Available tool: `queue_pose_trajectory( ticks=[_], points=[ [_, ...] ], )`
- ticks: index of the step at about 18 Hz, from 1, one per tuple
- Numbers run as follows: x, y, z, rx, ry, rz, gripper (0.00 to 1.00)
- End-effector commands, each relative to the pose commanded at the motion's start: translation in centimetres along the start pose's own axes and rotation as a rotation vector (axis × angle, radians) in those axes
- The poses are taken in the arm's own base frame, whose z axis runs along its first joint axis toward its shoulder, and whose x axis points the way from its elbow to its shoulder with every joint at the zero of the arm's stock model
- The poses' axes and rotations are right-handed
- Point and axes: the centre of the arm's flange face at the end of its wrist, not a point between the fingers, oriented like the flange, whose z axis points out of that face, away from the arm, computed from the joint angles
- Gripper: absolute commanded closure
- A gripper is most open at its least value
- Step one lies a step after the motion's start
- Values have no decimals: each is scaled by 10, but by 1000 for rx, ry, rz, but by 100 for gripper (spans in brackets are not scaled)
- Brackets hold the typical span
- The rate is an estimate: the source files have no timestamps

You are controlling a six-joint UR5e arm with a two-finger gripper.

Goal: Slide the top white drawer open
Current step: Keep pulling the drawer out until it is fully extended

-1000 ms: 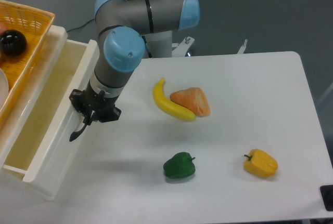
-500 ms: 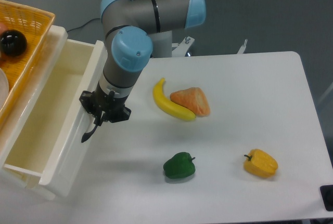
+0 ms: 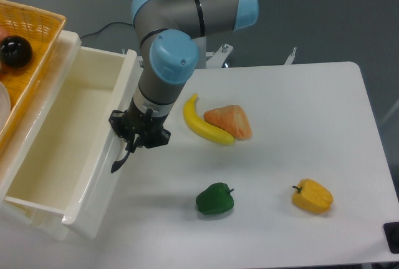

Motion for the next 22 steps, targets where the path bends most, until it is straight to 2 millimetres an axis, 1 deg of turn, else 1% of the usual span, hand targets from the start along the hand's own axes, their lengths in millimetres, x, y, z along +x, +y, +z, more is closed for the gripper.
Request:
queue_pose_trajectory(
  ticks=[3, 10, 19, 22],
  points=[
    [-8, 1, -2, 4, -1, 5, 83],
    [-15, 2, -1, 3, -3, 15, 83],
    [-29, 6, -5, 6, -7, 6, 83],
    [-34, 8, -6, 3, -5, 26, 83]
  ],
)
